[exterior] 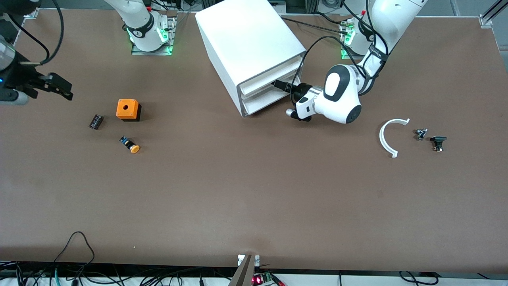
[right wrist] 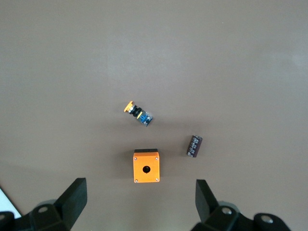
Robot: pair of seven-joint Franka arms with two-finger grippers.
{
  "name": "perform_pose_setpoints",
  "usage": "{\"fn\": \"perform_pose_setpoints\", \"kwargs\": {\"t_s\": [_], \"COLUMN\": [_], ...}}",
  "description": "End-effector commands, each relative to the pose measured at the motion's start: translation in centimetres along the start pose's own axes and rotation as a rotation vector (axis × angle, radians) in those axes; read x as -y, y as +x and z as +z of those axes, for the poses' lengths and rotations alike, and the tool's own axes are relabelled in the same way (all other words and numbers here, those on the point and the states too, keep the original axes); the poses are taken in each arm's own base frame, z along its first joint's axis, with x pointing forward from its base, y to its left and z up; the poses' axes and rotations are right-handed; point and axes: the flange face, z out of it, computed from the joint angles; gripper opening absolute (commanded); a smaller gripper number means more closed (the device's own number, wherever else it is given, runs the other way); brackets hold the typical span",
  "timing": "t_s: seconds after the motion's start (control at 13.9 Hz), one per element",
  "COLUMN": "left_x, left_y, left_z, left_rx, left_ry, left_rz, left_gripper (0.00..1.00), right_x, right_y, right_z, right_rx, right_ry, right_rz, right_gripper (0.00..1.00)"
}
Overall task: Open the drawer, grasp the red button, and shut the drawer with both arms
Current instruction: 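Pull the top drawer open with the left gripper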
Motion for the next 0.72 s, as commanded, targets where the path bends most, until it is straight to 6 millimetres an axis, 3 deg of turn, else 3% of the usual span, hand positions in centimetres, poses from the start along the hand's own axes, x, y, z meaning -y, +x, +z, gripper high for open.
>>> {"fn": "perform_pose_setpoints", "kwargs": {"t_s": [0.0, 0.14, 0.22, 0.36, 0.5, 0.57, 0.65], "left_x": [-0.2, -0.4, -0.4, -0.2, -0.2, 0.0, 0.0], "left_y": [-1.6, -1.8, -1.9, -2.0, -2.1, -2.1, -2.2], "left_z": [0.8, 1.5, 1.6, 1.9, 2.0, 2.1, 2.2], "left_rx": [0.001, 0.013, 0.015, 0.021, 0.025, 0.027, 0.028], "left_ry": [-0.008, -0.004, -0.004, -0.003, -0.004, -0.003, -0.002], "left_rz": [0.019, 0.022, 0.021, 0.017, 0.014, 0.011, 0.012], "left_gripper": [0.87, 0.54, 0.47, 0.51, 0.68, 0.67, 0.56], "right_x": [0.6, 0.6, 0.5, 0.1, 0.0, 0.1, 0.4], "right_y": [0.8, 0.9, 0.8, 0.8, 0.8, 0.8, 0.8], "right_z": [-0.3, -0.4, -0.5, -0.7, -0.6, -0.6, -0.6], "right_rx": [0.006, 0.004, 0.004, -0.001, 0.000, 0.000, 0.001], "right_ry": [0.013, 0.013, 0.013, 0.015, 0.015, 0.015, 0.015], "right_rz": [-0.005, -0.012, -0.008, -0.004, -0.003, -0.004, -0.007], "right_gripper": [1.00, 1.00, 1.00, 1.00, 1.00, 1.00, 1.00]}}
